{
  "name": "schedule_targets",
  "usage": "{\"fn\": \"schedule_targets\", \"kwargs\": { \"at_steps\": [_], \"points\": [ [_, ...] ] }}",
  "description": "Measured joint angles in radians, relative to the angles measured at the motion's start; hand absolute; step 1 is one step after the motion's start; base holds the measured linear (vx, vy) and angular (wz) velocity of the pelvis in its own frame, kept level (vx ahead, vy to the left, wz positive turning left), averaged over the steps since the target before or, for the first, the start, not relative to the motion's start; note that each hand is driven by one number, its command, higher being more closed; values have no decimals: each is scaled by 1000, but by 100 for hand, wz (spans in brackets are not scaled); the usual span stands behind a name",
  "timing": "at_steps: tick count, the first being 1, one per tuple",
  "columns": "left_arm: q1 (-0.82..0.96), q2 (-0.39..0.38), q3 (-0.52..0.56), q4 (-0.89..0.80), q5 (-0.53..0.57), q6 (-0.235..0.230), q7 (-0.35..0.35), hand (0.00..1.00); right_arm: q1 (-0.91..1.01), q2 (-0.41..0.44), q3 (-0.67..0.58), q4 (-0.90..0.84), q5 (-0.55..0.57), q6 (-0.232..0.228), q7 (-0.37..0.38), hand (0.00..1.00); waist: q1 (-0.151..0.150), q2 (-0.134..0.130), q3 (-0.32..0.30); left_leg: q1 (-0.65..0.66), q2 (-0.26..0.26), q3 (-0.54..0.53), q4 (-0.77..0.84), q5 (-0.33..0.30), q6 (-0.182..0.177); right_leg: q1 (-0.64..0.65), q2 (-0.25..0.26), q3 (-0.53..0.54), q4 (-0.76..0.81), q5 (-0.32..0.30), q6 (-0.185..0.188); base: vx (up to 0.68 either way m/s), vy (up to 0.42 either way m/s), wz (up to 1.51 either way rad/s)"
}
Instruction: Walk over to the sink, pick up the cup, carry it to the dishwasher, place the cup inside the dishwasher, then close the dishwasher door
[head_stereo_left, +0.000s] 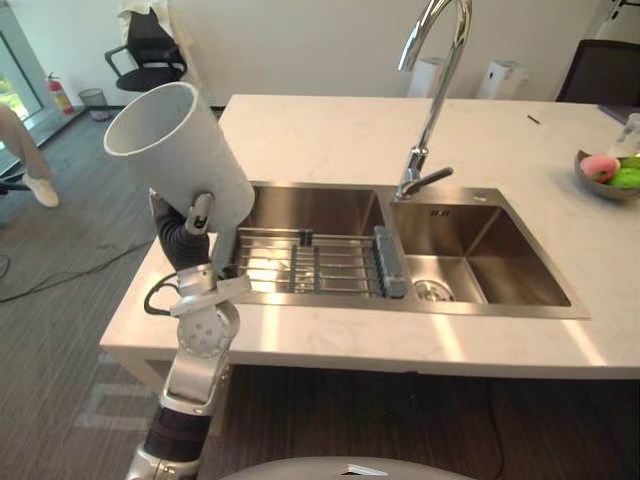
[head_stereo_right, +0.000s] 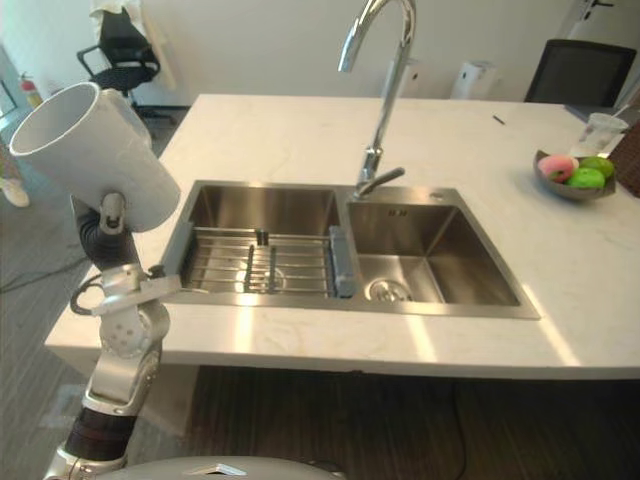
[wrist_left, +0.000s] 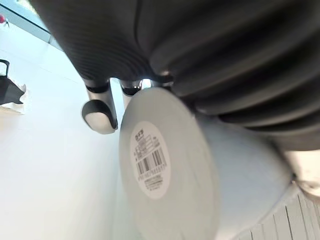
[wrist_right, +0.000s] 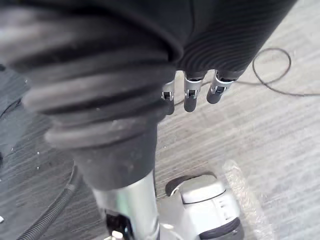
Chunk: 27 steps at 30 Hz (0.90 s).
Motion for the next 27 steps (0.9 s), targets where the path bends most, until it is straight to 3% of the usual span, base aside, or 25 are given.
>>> {"fn": "schedule_targets", "kwargs": {
  "at_steps": [2, 3, 5, 7, 9, 12, 14, 15, 16, 17, 18, 20, 21, 23, 24, 25, 26, 27],
  "points": [
    [42, -9, 50, 27, -26, -20, -3, 100, 9, 2, 1, -7, 39, -53, 37, 0, 1, 6, -5, 0, -3, -21, 0, -6, -1, 1, 1, -4, 0, -5, 0, 76, -8, 2],
    [84, -19, 100, 49, -35, -33, 2, 100, 27, 3, 1, -10, 71, -112, 69, 0, 2, 8, -7, 0, -4, -30, 0, -8, -3, 8, 0, -17, 0, -10, 3, 82, -8, 19],
    [119, -20, 139, 64, -47, -45, 11, 100, 32, 8, 3, -20, 107, -174, 104, 0, 5, 8, -8, 0, -8, -53, 0, -2, 5, 20, -3, -44, 17, -15, 7, 90, -10, 40],
    [156, -30, 196, 57, -64, -70, 43, 100, 25, 10, -1, -18, 156, -246, 147, 0, 32, 5, -8, -11, -11, -96, 8, -2, 6, 17, -6, -65, 93, -64, 12, 93, -20, 57],
    [162, -28, 227, 31, -63, -82, 64, 100, -1, 16, -1, -19, 163, -264, 155, 0, 59, -7, 4, -50, -15, -137, 73, -20, 9, 7, -22, -91, 155, -106, 13, 56, -9, 75],
    [179, -28, 253, -66, -27, -95, 108, 100, -106, 8, 1, -32, 169, -268, 165, 0, 101, -5, 85, -191, -25, -246, 304, -62, 10, -21, -42, -112, 279, -186, 5, -88, -32, 110],
    [207, -34, 266, -107, 2, -109, 146, 100, -167, -36, 0, -36, 176, -282, 172, 0, 132, 35, 126, -265, -25, -296, 345, -54, -3, -75, -46, -162, 369, -239, -11, -242, -67, 126],
    [223, -43, 290, -118, 16, -119, 164, 100, -204, -74, -6, -32, 200, -291, 183, 0, 146, 63, 156, -299, -26, -305, 331, -20, -17, -102, -45, -199, 430, -272, -31, -324, -64, 155],
    [234, -51, 310, -121, 20, -122, 174, 100, -228, -100, -39, -23, 200, -298, 184, 0, 153, 90, 178, -314, -38, -284, 248, 70, -59, -123, -56, -235, 457, -285, -49, -348, -52, 165],
    [240, -57, 319, -125, 21, -123, 178, 100, -235, -104, -68, -6, 197, -299, 183, 0, 158, 81, 190, -310, -30, -225, 212, 5, -14, -133, -80, -284, 454, -278, -67, -335, -25, 169],
    [242, -55, 330, -139, 26, -135, 186, 100, -253, -108, -118, 30, 197, -298, 179, 0, 175, 72, 197, -354, -10, -10, 324, -79, 149, -143, -134, -346, 455, -267, -70, -189, -30, 130],
    [236, -49, 333, -146, 34, -169, 171, 100, -234, -114, -143, 29, 206, -296, 175, 0, 167, 58, 202, -329, 35, 253, 577, -154, 239, -103, -205, -466, 433, -246, -73, -143, -106, 182],
    [239, -50, 318, -168, 32, -181, 139, 100, -210, -112, -149, 18, 222, -296, 178, 0, 154, 62, 199, -263, 76, 336, 676, -205, 224, -62, -226, -551, 412, -236, -71, -133, -104, 199],
    [236, -54, 291, -200, 10, -200, 77, 100, -177, -106, -152, 8, 233, -296, 183, 0, 136, 78, 176, -180, 136, 383, 713, -246, 196, -29, -231, -682, 393, -224, -70, -117, -2, 216],
    [237, -69, 272, -211, -6, -204, 36, 100, -152, -101, -152, 2, 229, -296, 183, 0, 126, 99, 140, -142, 179, 418, 691, -230, 184, -28, -232, -772, 399, -220, -67, -72, 60, 236],
    [237, -84, 267, -211, -10, -204, 19, 100, -144, -103, -152, -1, 229, -296, 183, 0, 120, 112, 127, -120, 194, 441, 659, -181, 195, -25, -238, -820, 414, -220, -67, -43, 128, 260],
    [236, -113, 243, -207, -31, -203, -13, 100, -140, -112, -153, -9, 229, -290, 181, 0, 103, 126, 118, -110, 165, 487, 568, -178, 183, -9, -270, -895, 468, -209, -54, -43, 202, 273],
    [227, -127, 209, -205, -66, -201, -44, 100, -117, -106, -152, -21, 226, -272, 179, 0, 81, 120, 115, -90, 121, 550, 489, -169, 215, 8, -351, -935, 584, -192, -103, -59, 252, 267]
  ]
}}
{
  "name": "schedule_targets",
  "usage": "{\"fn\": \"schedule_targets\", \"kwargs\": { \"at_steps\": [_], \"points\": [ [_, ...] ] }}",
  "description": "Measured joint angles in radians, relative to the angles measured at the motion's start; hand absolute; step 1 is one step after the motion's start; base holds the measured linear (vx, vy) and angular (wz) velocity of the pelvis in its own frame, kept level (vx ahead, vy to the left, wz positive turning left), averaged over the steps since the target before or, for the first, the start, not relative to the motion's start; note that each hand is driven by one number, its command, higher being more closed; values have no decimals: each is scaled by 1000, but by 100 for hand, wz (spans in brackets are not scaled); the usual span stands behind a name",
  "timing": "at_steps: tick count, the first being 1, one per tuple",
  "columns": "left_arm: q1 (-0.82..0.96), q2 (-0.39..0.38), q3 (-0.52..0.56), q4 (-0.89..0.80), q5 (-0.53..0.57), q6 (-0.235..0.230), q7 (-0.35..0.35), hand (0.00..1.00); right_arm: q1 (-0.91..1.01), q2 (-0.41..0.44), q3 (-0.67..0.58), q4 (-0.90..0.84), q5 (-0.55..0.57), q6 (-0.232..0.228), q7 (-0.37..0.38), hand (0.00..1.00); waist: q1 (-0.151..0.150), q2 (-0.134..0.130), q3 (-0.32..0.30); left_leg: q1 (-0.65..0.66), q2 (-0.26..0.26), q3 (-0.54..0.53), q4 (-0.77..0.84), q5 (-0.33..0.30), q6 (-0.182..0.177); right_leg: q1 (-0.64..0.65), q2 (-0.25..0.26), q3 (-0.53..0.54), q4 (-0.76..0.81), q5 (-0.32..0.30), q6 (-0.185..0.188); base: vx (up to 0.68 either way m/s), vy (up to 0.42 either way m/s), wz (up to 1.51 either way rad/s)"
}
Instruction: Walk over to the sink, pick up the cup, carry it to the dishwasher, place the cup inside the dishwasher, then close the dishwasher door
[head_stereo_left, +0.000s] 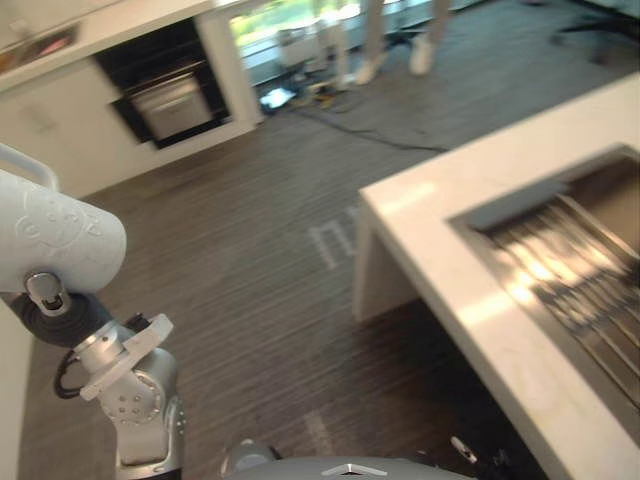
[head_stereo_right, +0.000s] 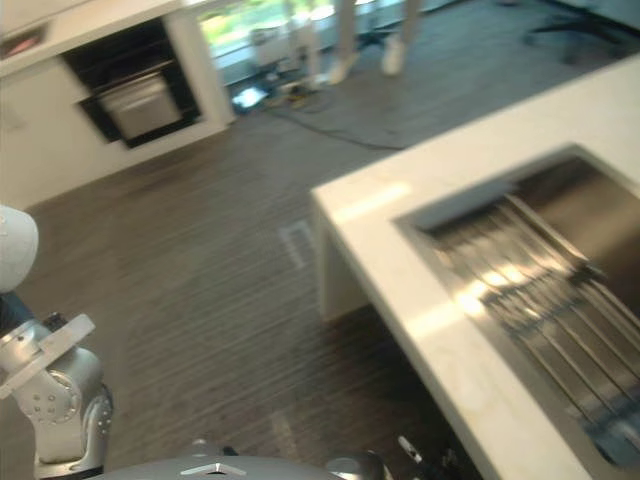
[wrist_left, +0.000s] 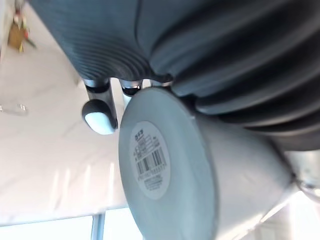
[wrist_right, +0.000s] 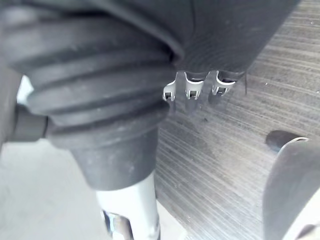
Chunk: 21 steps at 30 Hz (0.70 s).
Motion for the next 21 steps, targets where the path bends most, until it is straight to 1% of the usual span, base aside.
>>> {"fn": "schedule_targets", "kwargs": {
  "at_steps": [1, 2, 3, 4, 5, 6, 7, 8, 9, 10, 11, 12, 13, 14, 15, 16, 17, 18, 19, 20, 21],
  "points": [
    [-1, -7, -12, 3, -15, -1, -10, 100, 7, 1, 0, -8, -4, 7, 0, 0, -4, 1, 3, 13, -34, 3, -58, 10, 16, -13, -47, -9, 102, -14, -19, -141, 282, 224],
    [-10, -15, -9, -2, -44, -10, -28, 100, -9, 11, 1, -10, -11, 23, 0, 0, -3, 26, -3, 34, -36, -37, -204, 10, 14, -54, 15, -15, 77, -78, 67, -232, 184, 160],
    [-42, 16, 3, -5, -76, -22, -39, 100, -39, 47, 7, -16, -20, 42, -2, 0, 3, -6, -3, 52, -67, -73, -328, 67, -82, -99, 118, -19, -133, -55, 63, -287, 36, 162],
    [-57, 57, -4, 0, -85, -22, -50, 100, -40, 79, 25, -19, -21, 53, -3, 0, 0, -73, 3, 67, -113, -115, -381, 93, -121, -113, 144, -5, -268, 103, -19, -204, -101, 143],
    [-64, 58, -26, 39, -86, -26, -64, 100, -41, 81, 43, -14, -20, 70, -4, 0, -9, -75, 5, 81, -119, -161, -416, 110, -143, -78, 153, -40, -290, 139, -1, -118, -116, 115],
    [-31, 60, -61, 38, -94, -19, -70, 100, -41, 63, 52, -20, -19, 84, -2, 0, 2, -71, 0, 87, -118, -168, -452, 112, -156, -68, 162, -44, -293, 153, -3, -89, -26, 76],
    [-28, 59, -77, 39, -95, -19, -72, 100, -41, 57, 51, -27, -18, 86, -1, 0, 5, -72, 0, 87, -129, -184, -471, 112, -158, -62, 157, -43, -293, 156, 5, -139, 41, 52],
    [-34, 59, -108, 40, -94, -19, -80, 100, -40, 40, 51, -43, -18, 99, -1, 0, 5, -66, 0, 82, -145, -206, -487, 118, -148, -57, 140, -33, -284, 166, 15, -107, 95, 55],
    [-46, 58, -136, 43, -94, -18, -86, 100, -32, 37, 51, -53, -24, 110, 1, 0, 7, -60, 0, 80, -154, -222, -487, 121, -130, -57, 127, 21, -258, 175, 14, -52, 147, 79],
    [-74, 57, -176, 57, -93, -17, -92, 100, -15, 37, 51, -60, -37, 124, 3, 0, 5, -55, -2, 86, -168, -267, -483, 130, -98, -62, 101, 167, -205, 186, 2, 28, 153, 76],
    [-94, 56, -198, 73, -94, -17, -97, 100, 1, 38, 50, -62, -38, 128, 3, 0, 3, -56, -2, 93, -177, -299, -481, 135, -86, -66, 89, 252, -171, 192, -9, 66, 145, 115],
    [-127, 48, -249, 113, -94, -21, -107, 100, 40, 61, 47, -55, -38, 132, 6, 0, -8, -57, -21, 83, -172, -370, -480, 135, -76, -129, 97, 465, -99, 138, -5, 84, 80, 163],
    [-163, 48, -284, 163, -94, -26, -118, 100, 67, 107, 40, -56, -34, 137, 9, 0, -32, -50, -35, 50, -162, -459, -471, 136, -75, -166, 192, 710, -117, 42, 36, 76, 30, 182],
    [-182, 44, -297, 189, -94, -25, -123, 100, 78, 125, 38, -55, -34, 137, 10, 0, -41, -60, -35, 43, -163, -496, -476, 138, -78, -178, 235, 815, -127, 10, 37, 60, -33, 187],
    [-211, 38, -323, 235, -95, -16, -127, 100, 98, 144, 41, -52, -32, 139, 21, 0, -47, -81, -27, 41, -174, -545, -480, 135, -83, -196, 292, 964, -136, -29, 42, 37, -61, 134],
    [-208, 34, -330, 255, -99, 1, -132, 100, 115, 156, 45, -52, -32, 137, 29, 0, -44, -103, -30, 46, -182, -571, -480, 133, -86, -221, 321, 1042, -141, -39, 59, 38, -65, 101],
    [-205, 33, -330, 261, -101, 5, -132, 100, 120, 161, 47, -52, -32, 135, 31, 0, -42, -109, -29, 54, -181, -578, -480, 129, -91, -227, 329, 1062, -152, -38, 64, 58, -103, 51],
    [-203, 31, -331, 269, -101, 19, -133, 100, 130, 167, 54, -52, -25, 130, 44, 0, -41, -113, -28, 67, -174, -590, -478, 116, -108, -231, 343, 1095, -189, -31, 70, 46, -75, 26],
    [-203, 30, -332, 269, -101, 26, -133, 100, 133, 167, 60, -52, -25, 125, 48, 0, -40, -116, -29, 67, -169, -591, -472, 108, -116, -226, 346, 1113, -217, -11, 74, 60, -133, 31],
    [-204, 33, -335, 263, -96, 41, -137, 100, 146, 168, 85, -53, -28, 118, 52, 0, -41, -135, -39, 75, -162, -570, -457, 89, -139, -218, 340, 1137, -271, 38, 80, 88, -154, 40],
    [-203, 45, -343, 247, -95, 52, -145, 100, 166, 185, 95, -52, -29, 117, 59, 0, -41, -179, -64, 75, -166, -537, -444, 80, -161, -212, 313, 1141, -295, 63, 84, 123, -196, 43]
  ]
}}
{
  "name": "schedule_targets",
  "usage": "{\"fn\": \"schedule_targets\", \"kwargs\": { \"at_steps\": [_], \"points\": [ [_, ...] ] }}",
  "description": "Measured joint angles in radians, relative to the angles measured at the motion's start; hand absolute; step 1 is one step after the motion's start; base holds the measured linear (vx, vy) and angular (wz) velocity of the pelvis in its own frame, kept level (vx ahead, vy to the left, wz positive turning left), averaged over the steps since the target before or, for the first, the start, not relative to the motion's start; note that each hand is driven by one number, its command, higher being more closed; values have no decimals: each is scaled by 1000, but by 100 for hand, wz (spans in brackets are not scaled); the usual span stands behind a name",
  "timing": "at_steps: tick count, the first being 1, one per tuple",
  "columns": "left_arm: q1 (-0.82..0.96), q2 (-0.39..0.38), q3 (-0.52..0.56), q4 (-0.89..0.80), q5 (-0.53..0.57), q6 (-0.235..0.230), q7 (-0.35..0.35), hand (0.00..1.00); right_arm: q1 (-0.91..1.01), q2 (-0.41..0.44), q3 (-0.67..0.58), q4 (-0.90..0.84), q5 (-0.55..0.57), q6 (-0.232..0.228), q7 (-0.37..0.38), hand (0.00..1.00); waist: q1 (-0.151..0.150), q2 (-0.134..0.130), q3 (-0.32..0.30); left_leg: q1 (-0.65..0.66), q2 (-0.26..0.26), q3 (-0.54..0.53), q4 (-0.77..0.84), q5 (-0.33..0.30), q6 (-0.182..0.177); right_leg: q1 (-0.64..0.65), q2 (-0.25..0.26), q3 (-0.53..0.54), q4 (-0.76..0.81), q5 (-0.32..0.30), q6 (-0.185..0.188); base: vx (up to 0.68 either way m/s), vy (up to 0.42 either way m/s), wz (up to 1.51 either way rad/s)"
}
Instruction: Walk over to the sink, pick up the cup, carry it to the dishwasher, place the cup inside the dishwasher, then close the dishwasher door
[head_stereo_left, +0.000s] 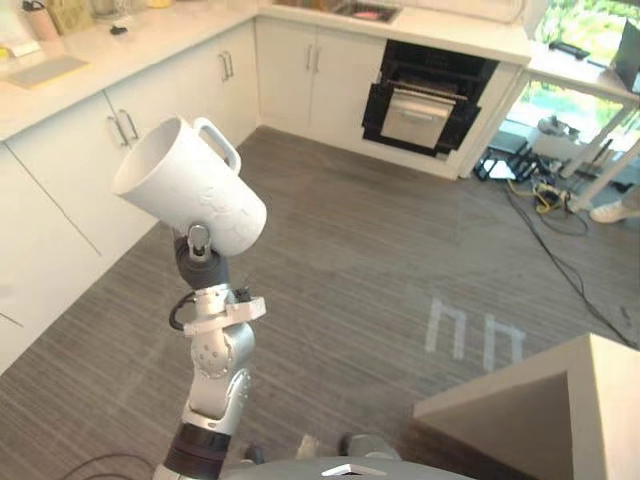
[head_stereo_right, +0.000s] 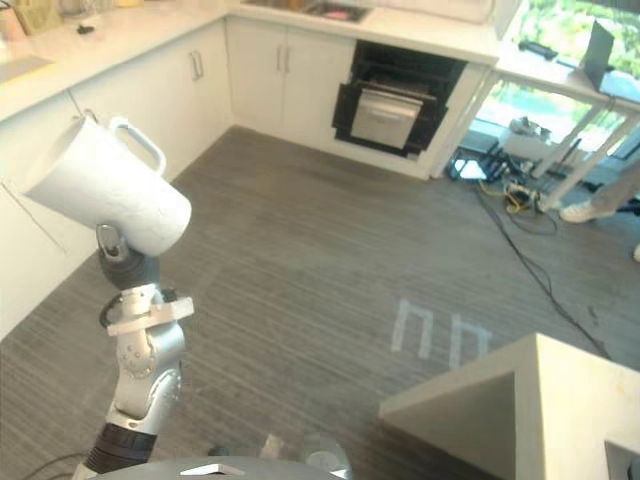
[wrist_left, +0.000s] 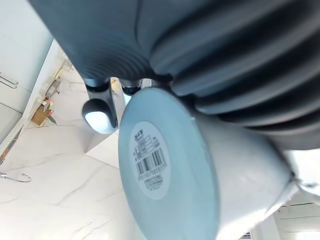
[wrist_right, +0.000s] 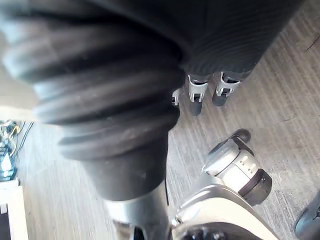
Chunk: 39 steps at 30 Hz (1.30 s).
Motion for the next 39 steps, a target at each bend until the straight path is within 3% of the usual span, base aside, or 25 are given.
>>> {"fn": "schedule_targets", "kwargs": {
  "at_steps": [1, 2, 4, 5, 8, 9, 10, 11, 12, 15, 16, 17, 18, 19, 20, 21, 24, 28, 29, 30, 31, 32, 33, 36, 39],
  "points": [
    [0, 10, -5, -14, 1, 5, -2, 100, 7, 11, 2, 1, 0, 0, 4, 0, 1, -25, -9, -4, -5, 8, 15, -8, -14, 3, -18, 2, -10, 14, 26, 151, -208, 43],
    [3, 8, -17, -23, 2, 14, -3, 100, 3, 11, 16, 3, 2, -5, 7, 0, 4, -22, -13, -24, 31, 3, 76, -38, -39, 10, -1, -28, 5, 4, 35, 156, -213, 36],
    [-2, -3, -30, -54, 3, 29, -5, 100, -17, 4, 38, -3, 11, -24, 16, 0, 8, 6, -8, -69, 98, -5, 222, -103, -68, 13, 37, -53, 37, -25, 13, 165, -208, 19],
    [0, -15, -29, -81, 3, 33, -4, 100, -28, -39, 65, -5, 13, -27, 25, 0, 14, 40, 5, -102, 156, -33, 367, -185, -73, 25, 78, -63, 89, -77, -5, 146, -136, -8],
    [33, -16, -8, -146, -1, 34, -8, 100, -40, -67, 104, -16, 13, -10, 25, 0, 13, 63, 5, -142, 223, -42, 593, -231, -87, 50, 113, -66, 169, -177, -37, 158, -89, -6],
    [45, -13, -8, -174, -10, 34, -11, 100, -37, -65, 104, -25, 13, 2, 25, 0, 15, 76, 10, -202, 254, -61, 749, -212, -56, 73, 119, -73, 190, -202, -42, 255, -93, 17],
    [70, -21, -7, -203, -31, 30, -25, 100, -20, -73, 103, -51, 13, 9, 24, 0, 20, 80, 20, -300, 313, -83, 949, -144, 19, 104, 134, -89, 195, -224, -50, 242, -54, 26],
    [80, -22, -6, -211, -43, 27, -33, 100, -13, -77, 103, -59, 13, 9, 24, 0, 24, 89, 23, -343, 339, -89, 1034, -91, 36, 127, 145, -92, 188, -230, -58, 269, 20, 23],
    [94, -18, -1, -209, -58, 16, -48, 100, -8, -88, 103, -49, 10, 9, 25, 0, 36, 92, 24, -396, 344, -105, 1128, -99, 27, 174, 143, -101, 164, -236, -57, 292, 77, 11],
    [92, -1, 35, -186, -59, 1, -75, 100, -11, -98, 92, -29, 11, 8, 27, 0, 52, 86, 30, -382, 302, -53, 1043, -50, 72, 241, 116, -85, 108, -229, -42, 322, 87, 10],
    [85, 26, 72, -180, -56, 6, -77, 100, -30, -95, 82, -15, 4, 8, 36, 0, 39, 60, 54, -425, 274, -49, 1100, -69, 69, 307, 102, -61, 37, -207, -41, 313, 124, 29],
    [83, 33, 83, -167, -56, 8, -78, 100, -38, -93, 73, 3, -11, 6, 51, 0, 37, 36, 54, -427, 215, -48, 1032, -144, 27, 330, 69, -57, 2, -205, -35, 278, 168, 42],
    [81, 31, 95, -163, -56, 23, -76, 100, -55, -94, 58, 28, -15, -2, 70, 0, 44, 26, 57, -420, 122, -57, 794, -173, 1, 344, 34, -65, -30, -190, -32, 258, 221, 31],
    [83, 26, 96, -178, -56, 29, -76, 100, -65, -111, 16, 66, -18, -14, 84, 0, 55, 72, 65, -422, 68, -139, 471, -113, -43, 342, 42, -48, -55, -190, -36, 327, 290, 14],
    [91, 24, 101, -181, -56, 29, -76, 100, -68, -121, 6, 83, -18, -20, 92, 0, 66, 81, 65, -413, 59, -154, 452, -18, -50, 343, 43, -16, -70, -202, -29, 327, 288, -30],
    [113, 36, 123, -170, -59, 36, -69, 100, -75, -108, 8, 91, -18, -19, 92, 0, 78, 72, 67, -401, 40, -145, 481, -71, -43, 348, 35, 46, -66, -202, -33, 327, 277, -65],
    [186, 43, 130, -155, -62, 35, -89, 100, -74, -103, 28, 90, -28, -20, 85, 0, 84, 56, 57, -398, 13, -220, 638, -204, -7, 311, 39, 172, 70, -224, 0, 250, 208, -73],
    [162, 74, 111, -113, -119, 17, -171, 100, -60, -100, 34, 95, -48, -21, 68, 0, 61, 26, 11, -356, -11, -149, 679, -285, 30, 271, -15, 182, 206, -240, 34, 332, 142, -43],
    [143, 77, 99, -97, -126, 17, -184, 100, -64, -99, 26, 99, -43, -27, 72, 0, 60, 23, 8, -313, -29, -112, 653, -299, 44, 203, -39, 184, 367, -218, 87, 318, 128, -56],
    [128, 84, 89, -90, -126, 20, -183, 100, -69, -97, 18, 99, -40, -39, 77, 0, 60, 20, 10, -253, -44, -80, 610, -304, 54, 119, -66, 179, 543, -136, 150, 366, 167, -59],
    [126, 87, 84, -90, -124, 23, -179, 100, -70, -95, 12, 99, -40, -43, 81, 0, 56, 21, 11, -215, -51, -70, 580, -306, 59, 85, -80, 165, 618, -67, 154, 361, 187, -58],
    [126, 89, 65, -91, -111, 28, -168, 100, -68, -94, -7, 101, -41, -51, 99, 0, 43, 37, 18, -124, -55, -56, 514, -307, 66, 34, -108, 100, 744, 1, 91, 301, 161, -52],
    [126, 95, 57, -91, -87, 29, -156, 100, -66, -94, -12, 99, -43, -63, 108, 0, 30, 41, 24, -50, -52, -54, 454, -310, 72, -18, -95, 54, 826, -75, 27, 307, 130, -41],
    [92, 108, 16, -86, -76, 35, -134, 100, -61, -72, -18, 74, -29, -78, 112, 0, -5, 47, 19, 66, -30, -60, 326, -308, 68, -170, 11, -17, 752, -196, 3, 275, 31, -3],
    [75, 91, -27, -84, -79, 50, -136, 100, -29, -38, -21, 62, -38, -78, 111, 0, -19, 53, 20, 142, -4, -84, 270, -328, 33, -277, 62, -72, 495, -166, -7, 362, -69, 38]
  ]
}}
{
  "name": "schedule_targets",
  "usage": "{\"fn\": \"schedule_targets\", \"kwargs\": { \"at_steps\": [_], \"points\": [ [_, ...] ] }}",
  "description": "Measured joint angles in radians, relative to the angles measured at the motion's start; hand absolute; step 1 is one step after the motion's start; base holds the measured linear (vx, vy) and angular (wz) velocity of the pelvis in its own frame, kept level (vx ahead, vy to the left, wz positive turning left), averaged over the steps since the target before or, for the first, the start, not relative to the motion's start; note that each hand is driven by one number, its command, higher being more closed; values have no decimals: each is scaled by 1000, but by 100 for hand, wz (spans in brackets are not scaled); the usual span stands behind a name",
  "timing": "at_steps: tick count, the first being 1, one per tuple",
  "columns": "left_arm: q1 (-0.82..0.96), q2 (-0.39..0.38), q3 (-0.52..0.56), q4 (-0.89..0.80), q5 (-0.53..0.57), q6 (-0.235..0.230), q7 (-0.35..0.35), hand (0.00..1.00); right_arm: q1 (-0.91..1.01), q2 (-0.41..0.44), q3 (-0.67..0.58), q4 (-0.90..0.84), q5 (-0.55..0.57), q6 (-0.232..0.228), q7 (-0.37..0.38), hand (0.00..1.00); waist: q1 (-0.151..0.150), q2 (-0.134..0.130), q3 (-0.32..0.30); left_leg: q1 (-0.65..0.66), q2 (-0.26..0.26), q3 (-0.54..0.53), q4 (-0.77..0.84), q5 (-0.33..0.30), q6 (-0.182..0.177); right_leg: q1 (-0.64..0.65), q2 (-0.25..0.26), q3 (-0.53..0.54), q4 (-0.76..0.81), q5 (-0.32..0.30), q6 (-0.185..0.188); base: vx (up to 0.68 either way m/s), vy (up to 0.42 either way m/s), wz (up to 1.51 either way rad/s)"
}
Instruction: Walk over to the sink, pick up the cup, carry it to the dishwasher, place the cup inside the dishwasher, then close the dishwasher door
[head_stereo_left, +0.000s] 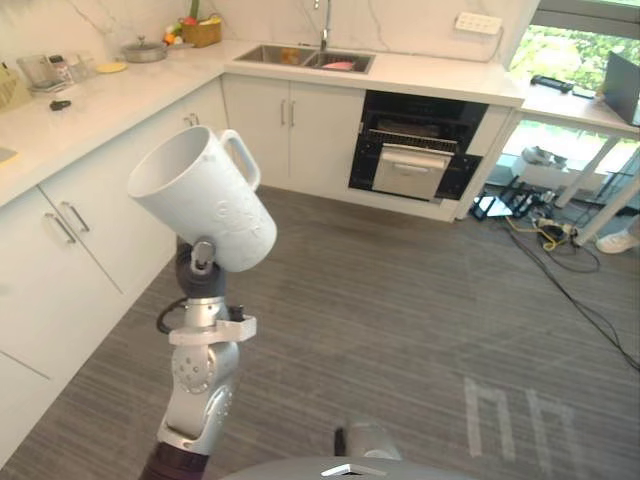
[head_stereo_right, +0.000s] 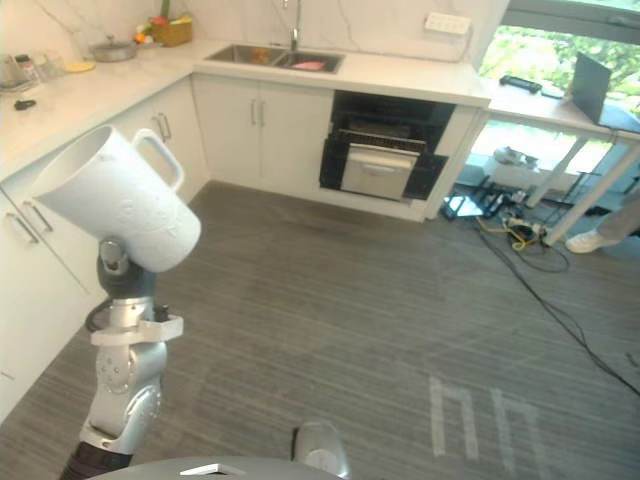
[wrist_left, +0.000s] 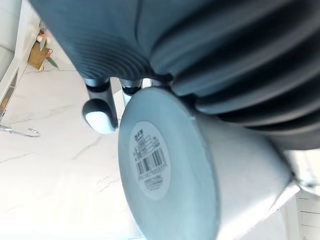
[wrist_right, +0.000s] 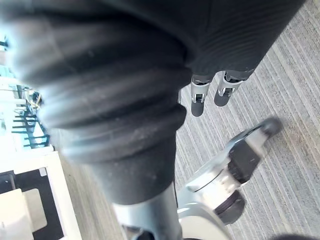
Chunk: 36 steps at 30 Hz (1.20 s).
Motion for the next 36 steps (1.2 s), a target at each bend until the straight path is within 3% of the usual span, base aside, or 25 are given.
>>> {"fn": "schedule_targets", "kwargs": {
  "at_steps": [2, 3, 4, 5, 7, 9, 11, 12, 14, 16, 18, 19, 20, 23, 24, 30, 34, 36],
  "points": [
    [-10, -27, -21, 7, -22, 9, -7, 100, 27, 28, 10, -21, -1, -1, -15, 0, -19, 6, -5, 36, 30, -55, 11, -44, -57, -20, 41, 68, -281, 169, -7, 585, -216, 88],
    [-13, -39, -26, 13, -30, 12, -10, 100, 39, 25, 17, -25, -1, -5, -14, 0, -33, 1, -11, 39, 41, -87, 33, -76, -81, 2, 53, 104, -344, 323, 25, 681, -245, 78],
    [-17, -67, -29, 32, -40, 29, -11, 100, 20, 7, 21, -23, -11, -3, -13, 0, -21, 49, -5, 41, 86, -109, 50, -84, -82, 12, 91, 88, -326, 328, -10, 560, -180, 53],
    [-21, -74, -28, 30, -44, 35, -10, 100, 8, 1, 31, -27, -11, -8, -12, 0, -14, 59, 3, 39, 93, -118, 56, -70, -74, 4, 93, 80, -296, 310, -21, 503, -177, 38],
    [-49, -83, -29, 30, -58, 36, -13, 100, -18, 1, 58, -34, -21, -6, -12, 0, -14, 40, 22, 60, 88, -165, 68, -17, -70, -9, 63, 45, -146, 181, -43, 449, -190, 52],
    [-52, -90, -31, 22, -57, 20, -13, 100, -20, -11, 99, -60, -22, 2, -14, 0, -7, 30, 17, 66, 100, -167, 108, 5, -62, -7, 60, 32, -83, 107, -48, 364, -155, 31],
    [-44, -90, -33, 18, -57, 6, -8, 100, -23, -33, 143, -77, -22, 25, -14, 0, 6, 23, 21, 27, 115, -167, 231, 34, -30, 26, 61, 15, -85, 60, -45, 260, -130, 24],
    [-43, -91, -46, 19, -59, 7, -8, 100, -10, -35, 141, -102, -7, 42, -18, 0, 3, 34, 27, -46, 153, -166, 382, 98, -61, 93, 69, -24, -149, 55, -35, 244, -96, 57],
    [-25, -106, -72, 12, -57, 7, -22, 100, 14, -27, 133, -136, 4, 46, -35, 0, 7, 34, 29, -192, 229, -123, 622, 202, -56, 220, 87, -69, -299, 78, -41, 272, -90, 72],
    [-3, -123, -69, -4, -57, -6, -26, 100, 28, -37, 133, -160, 11, 38, -40, 0, 37, 23, 27, -256, 248, -24, 655, 127, -51, 310, 90, -78, -402, 101, -51, 280, -89, 24],
    [0, -126, -66, -13, -55, -34, -23, 100, 33, -49, 132, -147, 9, 37, -39, 0, 68, 32, 19, -300, 214, 65, 470, 69, -42, 374, 87, -75, -476, 122, -59, 273, 0, -6],
    [0, -123, -63, -13, -55, -40, -19, 100, 31, -49, 132, -145, 9, 36, -39, 0, 71, 33, 17, -304, 197, 74, 390, 75, -38, 378, 87, -71, -483, 127, -57, 236, 77, -23],
    [0, -123, -58, -11, -55, -41, -13, 100, 30, -54, 132, -143, 9, 35, -39, 0, 73, 41, 11, -308, 170, 80, 212, 132, -49, 379, 91, -60, -481, 134, -48, 197, 89, -38],
    [23, -113, -64, -4, -54, -40, 5, 100, 32, -22, 122, -133, 9, 38, -62, 0, 63, -2, -34, -261, 102, 91, 85, 185, -41, 375, 62, 8, -518, 153, -32, 271, 76, -11],
    [11, -49, -217, 44, 42, -63, 99, 100, 29, 7, 116, -94, 50, 61, -100, 0, 62, -73, -61, -180, 23, 129, -179, 321, -47, 394, 22, 117, -659, 244, 39, 43, 29, 3],
    [11, -49, -214, 37, 41, -62, 99, 100, 37, 7, 114, -94, 50, 73, -100, 0, 58, -73, -63, -166, 30, 164, -176, 311, -51, 379, 29, 141, -662, 235, 41, 0, -2, -14],
    [11, -49, -211, 25, 41, -56, 98, 100, 28, 22, 83, -100, 92, 178, -100, 0, 49, -76, -72, -170, 55, 177, -120, 269, -65, 388, 30, 97, -641, 211, 27, 15, -29, -13],
    [13, -55, -176, 24, 36, -39, 96, 100, 21, 17, 72, -102, 110, 262, -88, 0, 63, -48, -63, -217, 135, 176, 84, 165, -86, 377, 52, 57, -547, 148, 15, 106, -63, -11]
  ]
}}
